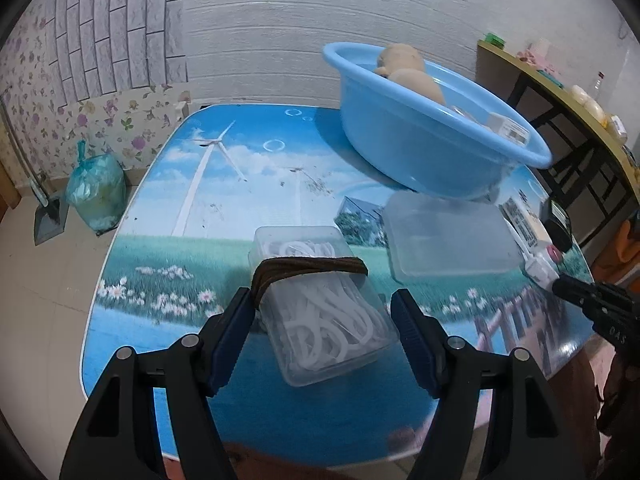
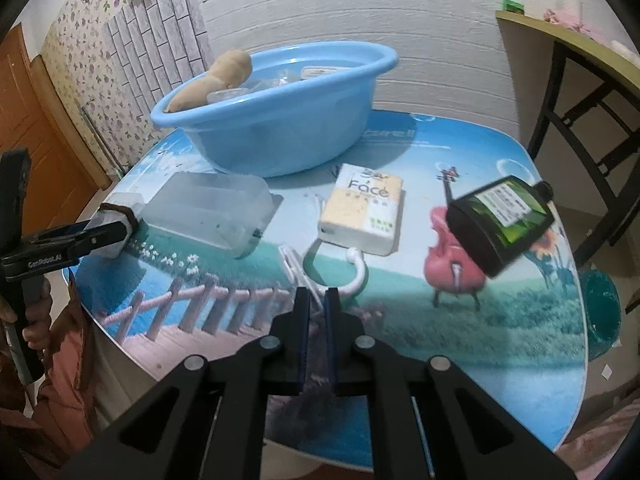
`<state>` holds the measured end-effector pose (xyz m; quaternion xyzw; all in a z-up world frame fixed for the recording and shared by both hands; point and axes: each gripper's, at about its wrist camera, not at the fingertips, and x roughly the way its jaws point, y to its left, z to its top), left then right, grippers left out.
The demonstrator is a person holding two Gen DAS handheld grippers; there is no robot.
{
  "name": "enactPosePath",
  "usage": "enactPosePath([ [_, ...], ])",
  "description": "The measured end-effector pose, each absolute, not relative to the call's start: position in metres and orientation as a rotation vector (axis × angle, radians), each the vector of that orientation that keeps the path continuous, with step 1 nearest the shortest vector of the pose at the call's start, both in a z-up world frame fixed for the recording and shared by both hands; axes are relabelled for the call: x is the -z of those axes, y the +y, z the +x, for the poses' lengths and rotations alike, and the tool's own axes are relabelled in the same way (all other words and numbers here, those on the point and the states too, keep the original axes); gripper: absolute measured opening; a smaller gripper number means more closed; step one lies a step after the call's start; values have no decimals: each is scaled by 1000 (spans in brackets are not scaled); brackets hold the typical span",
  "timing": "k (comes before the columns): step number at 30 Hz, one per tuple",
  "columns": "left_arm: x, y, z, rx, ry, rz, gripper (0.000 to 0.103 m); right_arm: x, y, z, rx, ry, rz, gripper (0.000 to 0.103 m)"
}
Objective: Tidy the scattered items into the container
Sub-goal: 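Grasp the white plastic hook with the right tool while the left holds the box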
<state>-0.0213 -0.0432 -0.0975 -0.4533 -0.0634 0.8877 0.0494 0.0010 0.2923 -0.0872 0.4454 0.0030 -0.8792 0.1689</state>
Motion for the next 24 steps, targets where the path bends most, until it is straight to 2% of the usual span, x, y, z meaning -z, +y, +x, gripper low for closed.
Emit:
enactPosePath([
  [15,103,-32,7,-2634,-141,-1377,71,89,301,29,2483,51,1358,9],
  [17,104,-32,7,-2633,-152,-1379,71,88,298,31,2473,40,1341,16],
  [19,104,-33,6,-2629,-166,-1383,71,88,294,32,2475,54,1331,38],
  [24,105,-34,5,-2640,-161,-1387,76,87,297,30,2524,55,1305,49],
])
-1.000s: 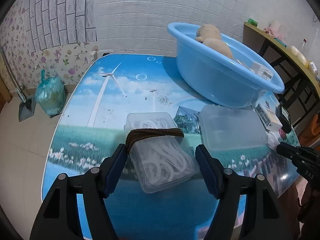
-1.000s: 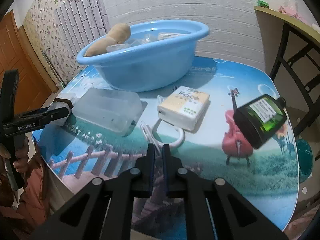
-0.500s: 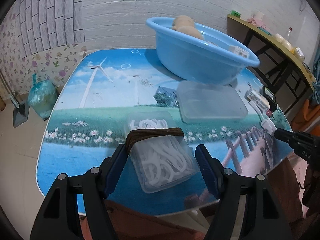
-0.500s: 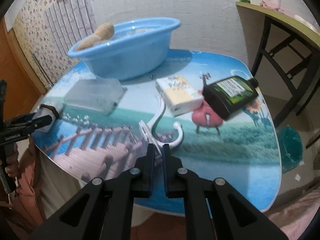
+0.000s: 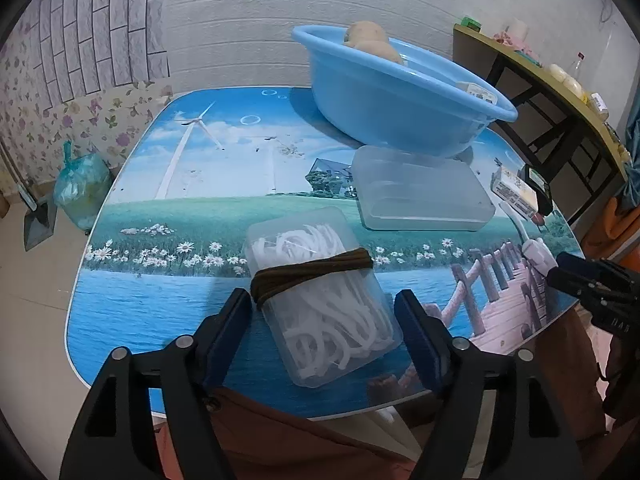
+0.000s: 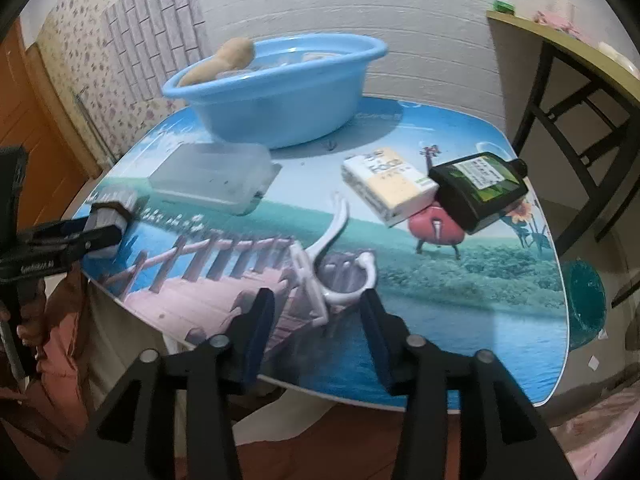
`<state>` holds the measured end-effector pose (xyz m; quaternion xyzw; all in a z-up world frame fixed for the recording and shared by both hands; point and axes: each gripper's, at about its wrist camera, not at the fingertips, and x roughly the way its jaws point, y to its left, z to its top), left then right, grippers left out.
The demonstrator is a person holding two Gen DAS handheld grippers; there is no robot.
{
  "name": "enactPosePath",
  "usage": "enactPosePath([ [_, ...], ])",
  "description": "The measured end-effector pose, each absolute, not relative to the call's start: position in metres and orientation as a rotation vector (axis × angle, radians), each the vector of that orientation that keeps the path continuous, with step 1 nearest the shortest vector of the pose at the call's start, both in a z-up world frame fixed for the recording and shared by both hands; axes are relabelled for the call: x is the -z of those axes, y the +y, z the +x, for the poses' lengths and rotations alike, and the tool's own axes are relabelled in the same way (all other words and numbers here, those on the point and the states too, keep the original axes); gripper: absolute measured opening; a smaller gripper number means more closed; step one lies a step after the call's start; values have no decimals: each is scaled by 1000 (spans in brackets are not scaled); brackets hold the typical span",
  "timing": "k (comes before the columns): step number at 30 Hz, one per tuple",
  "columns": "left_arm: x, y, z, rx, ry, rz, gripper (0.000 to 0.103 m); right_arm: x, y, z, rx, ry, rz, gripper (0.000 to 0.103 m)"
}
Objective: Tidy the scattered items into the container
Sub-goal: 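Grasp the white plastic hook with the right tool while the left holds the box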
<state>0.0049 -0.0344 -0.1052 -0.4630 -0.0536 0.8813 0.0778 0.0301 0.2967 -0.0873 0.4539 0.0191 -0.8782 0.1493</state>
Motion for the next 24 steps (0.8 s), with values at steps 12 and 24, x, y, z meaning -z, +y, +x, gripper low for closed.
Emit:
enactPosePath([
  [12,106,-52,2,-2702,-159,-1401,84,95,305,13,2536,7,1295,51],
  [24,108,-40,-1,-2753,-57,-1373,57,97,292,15,2526,88,1260,45],
])
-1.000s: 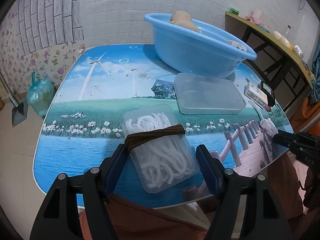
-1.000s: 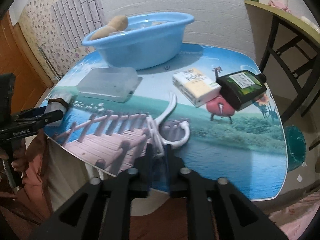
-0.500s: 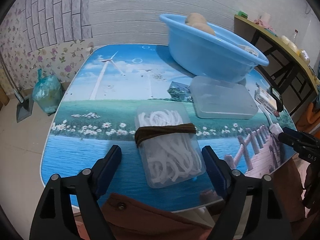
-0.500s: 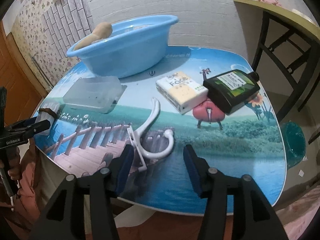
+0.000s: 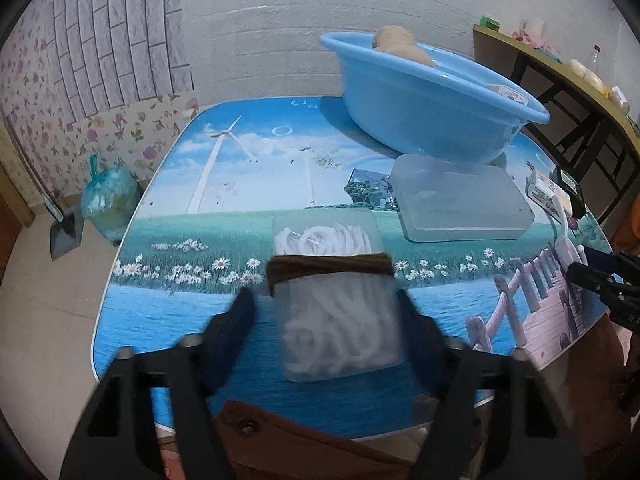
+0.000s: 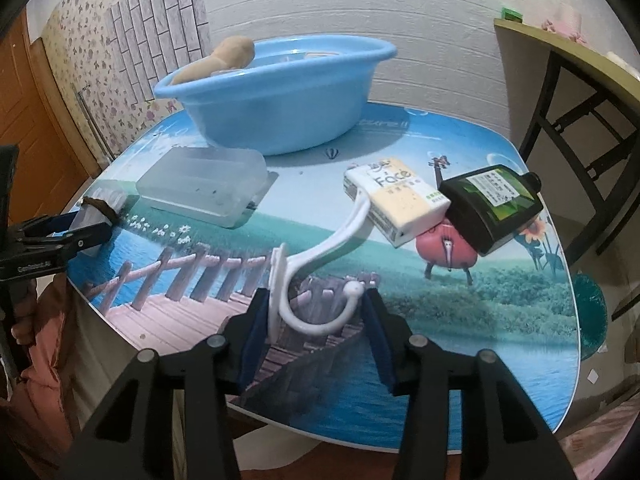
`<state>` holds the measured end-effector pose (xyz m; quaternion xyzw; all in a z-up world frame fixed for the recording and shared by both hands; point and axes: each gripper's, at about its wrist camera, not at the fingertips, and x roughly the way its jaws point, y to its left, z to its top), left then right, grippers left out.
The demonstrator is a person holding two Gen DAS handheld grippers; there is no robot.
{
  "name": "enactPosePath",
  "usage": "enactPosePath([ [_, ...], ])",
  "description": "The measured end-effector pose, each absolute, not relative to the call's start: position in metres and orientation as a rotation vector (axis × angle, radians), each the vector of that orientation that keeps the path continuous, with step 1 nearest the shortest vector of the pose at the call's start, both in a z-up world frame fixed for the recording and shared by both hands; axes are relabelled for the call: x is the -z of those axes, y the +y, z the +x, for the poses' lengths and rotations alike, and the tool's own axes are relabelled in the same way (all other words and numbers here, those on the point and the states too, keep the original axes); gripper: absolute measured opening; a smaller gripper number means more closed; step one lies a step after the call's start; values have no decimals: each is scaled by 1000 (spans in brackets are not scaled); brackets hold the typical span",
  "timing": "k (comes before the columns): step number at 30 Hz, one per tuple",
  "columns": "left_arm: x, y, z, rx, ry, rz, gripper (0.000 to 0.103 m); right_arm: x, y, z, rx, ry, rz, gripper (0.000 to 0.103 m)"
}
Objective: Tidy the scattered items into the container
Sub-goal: 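Grasp the white plastic hook with the right tool while the left holds the box, then carry the band box and white hook into the blue basin and release both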
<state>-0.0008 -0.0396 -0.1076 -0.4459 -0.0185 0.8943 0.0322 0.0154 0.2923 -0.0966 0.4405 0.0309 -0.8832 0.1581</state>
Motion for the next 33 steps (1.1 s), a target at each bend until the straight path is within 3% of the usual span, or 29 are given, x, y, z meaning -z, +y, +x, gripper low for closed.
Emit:
enactPosePath([
  [8,102,-46,1,-2751,-158,-1345,56,86,298,17,2542,33,1209,45],
  [15,63,-48,5,-2802,-211,-1202,56,61,293,19,2551,9,1113,45],
  [33,4,-15,-30,-2774,-203,-1021,56,13,264,-10,2519,-11,916,45],
])
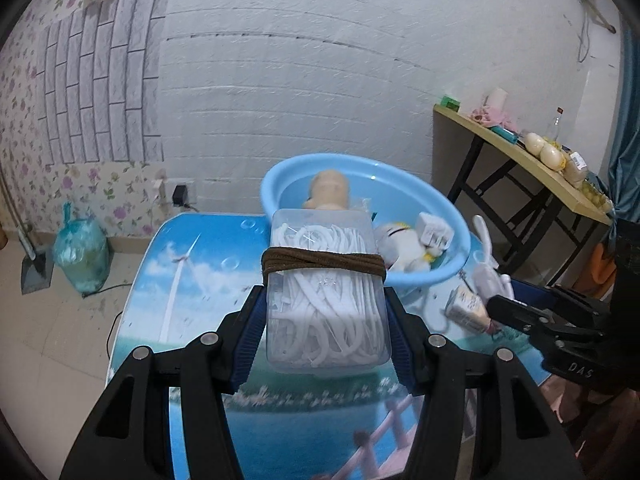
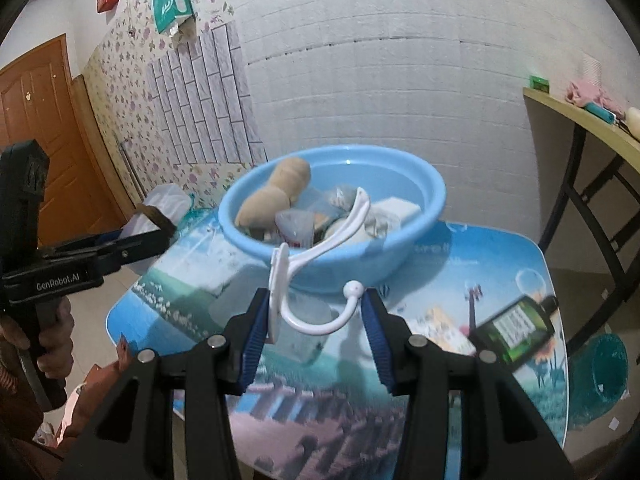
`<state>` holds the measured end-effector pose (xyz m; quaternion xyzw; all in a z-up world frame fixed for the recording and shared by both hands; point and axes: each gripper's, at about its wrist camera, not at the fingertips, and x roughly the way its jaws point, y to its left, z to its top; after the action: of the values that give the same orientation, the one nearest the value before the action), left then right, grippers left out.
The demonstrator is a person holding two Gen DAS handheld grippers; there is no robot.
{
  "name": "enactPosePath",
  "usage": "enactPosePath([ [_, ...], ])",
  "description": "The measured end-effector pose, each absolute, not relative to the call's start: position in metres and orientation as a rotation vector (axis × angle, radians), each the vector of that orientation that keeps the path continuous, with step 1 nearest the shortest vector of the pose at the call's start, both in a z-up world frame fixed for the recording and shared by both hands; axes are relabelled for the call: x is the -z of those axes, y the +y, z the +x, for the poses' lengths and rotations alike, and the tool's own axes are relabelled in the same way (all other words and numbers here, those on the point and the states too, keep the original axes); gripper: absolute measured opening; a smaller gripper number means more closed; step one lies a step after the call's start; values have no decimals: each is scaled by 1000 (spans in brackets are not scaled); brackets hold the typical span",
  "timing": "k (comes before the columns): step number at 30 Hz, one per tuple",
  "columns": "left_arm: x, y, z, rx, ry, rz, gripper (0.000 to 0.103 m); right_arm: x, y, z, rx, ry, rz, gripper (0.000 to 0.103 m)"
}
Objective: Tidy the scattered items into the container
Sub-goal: 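Carry the band box and white hook into the blue basin and release both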
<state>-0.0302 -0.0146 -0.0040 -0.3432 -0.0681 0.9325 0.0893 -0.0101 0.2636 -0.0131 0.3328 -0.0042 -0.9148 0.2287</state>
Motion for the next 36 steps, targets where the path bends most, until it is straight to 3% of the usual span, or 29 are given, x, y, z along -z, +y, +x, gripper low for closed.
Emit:
enactPosePath([
  [27,11,47,-148,-2651,-67,-1029,56,19,265,-127,2524,-37,880,45],
  [31,10,46,-150,-2664,-51,-1016,63,22,263,-137,2525,-50,899,46],
  [36,10,42,-148,-2673,-63,-1019,63,25,262,-138,2523,-61,922,46],
])
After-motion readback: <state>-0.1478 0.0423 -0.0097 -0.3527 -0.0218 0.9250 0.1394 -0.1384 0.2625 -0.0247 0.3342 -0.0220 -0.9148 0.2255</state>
